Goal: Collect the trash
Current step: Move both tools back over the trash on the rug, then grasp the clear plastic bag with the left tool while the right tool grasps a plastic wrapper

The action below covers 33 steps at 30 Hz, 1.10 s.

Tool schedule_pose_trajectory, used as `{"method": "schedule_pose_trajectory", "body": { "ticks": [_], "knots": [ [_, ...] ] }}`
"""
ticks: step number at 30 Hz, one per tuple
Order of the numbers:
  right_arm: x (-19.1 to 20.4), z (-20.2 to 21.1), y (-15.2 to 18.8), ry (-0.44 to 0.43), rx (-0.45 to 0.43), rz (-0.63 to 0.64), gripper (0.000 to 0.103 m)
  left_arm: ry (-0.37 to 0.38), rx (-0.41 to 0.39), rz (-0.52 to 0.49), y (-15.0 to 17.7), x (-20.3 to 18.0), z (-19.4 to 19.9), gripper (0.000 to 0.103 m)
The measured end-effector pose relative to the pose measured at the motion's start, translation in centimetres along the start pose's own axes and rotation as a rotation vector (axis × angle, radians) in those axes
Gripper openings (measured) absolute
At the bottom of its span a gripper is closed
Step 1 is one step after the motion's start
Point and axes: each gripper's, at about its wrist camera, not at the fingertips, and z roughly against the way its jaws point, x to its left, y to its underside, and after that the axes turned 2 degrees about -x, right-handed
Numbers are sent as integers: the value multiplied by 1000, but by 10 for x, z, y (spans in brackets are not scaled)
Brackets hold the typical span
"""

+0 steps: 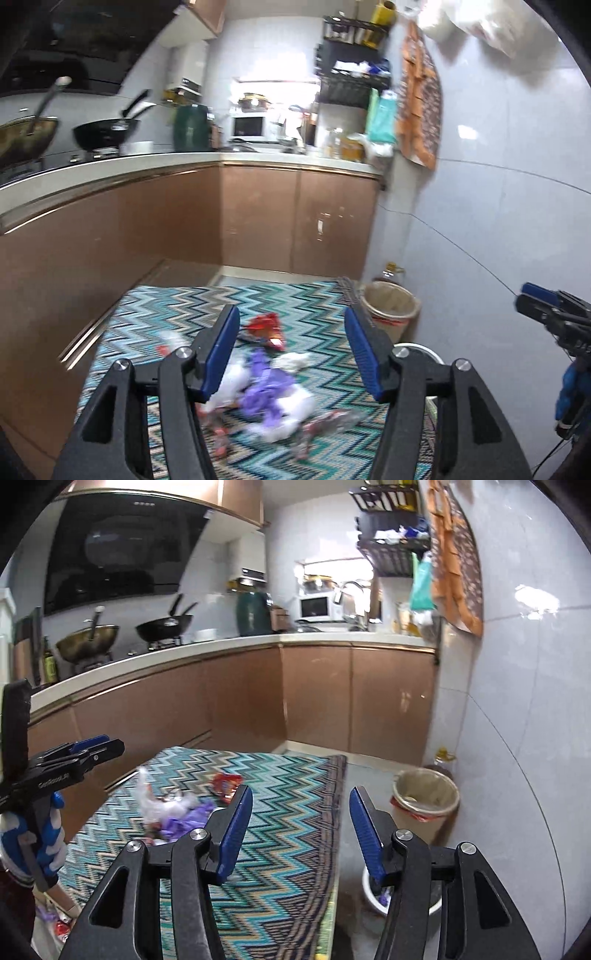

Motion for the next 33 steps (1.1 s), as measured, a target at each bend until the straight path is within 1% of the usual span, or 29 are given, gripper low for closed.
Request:
{"method": "schedule_pose_trajectory", "body": {
  "ticks": [2, 8, 12, 15, 18, 21, 25, 27, 29, 31, 32, 33],
  "knots": [
    [5, 2, 0, -25, -2, 6, 57, -24, -3, 25, 3, 14, 6, 57],
    [20, -6, 8, -99, 32, 18, 57, -80, 44, 139, 17, 63, 6, 57],
    [27, -23, 19, -133, 77, 30, 57, -101, 98, 200, 27, 87, -9, 57],
    [34, -40, 30, -174, 124, 45, 57, -101, 152, 254, 36, 101, -31, 57],
    [43, -64, 41, -222, 177, 69, 57, -98, 199, 288, 42, 106, -55, 57],
    [51, -91, 51, -273, 231, 85, 57, -120, 250, 310, 48, 110, -86, 57],
    [58, -125, 69, -326, 295, 102, 62, -141, 311, 301, 61, 107, -116, 57],
    [61, -144, 80, -344, 332, 118, 64, -155, 332, 294, 68, 105, -126, 57],
    [63, -157, 87, -358, 361, 127, 64, -153, 350, 303, 75, 106, -134, 56],
    [65, -173, 96, -381, 390, 136, 64, -158, 348, 309, 79, 107, -138, 56],
    [67, -180, 100, -390, 403, 144, 64, -162, 345, 308, 80, 107, -139, 53],
    [68, -185, 102, -397, 415, 151, 64, -167, 341, 307, 81, 108, -140, 46]
  ]
}}
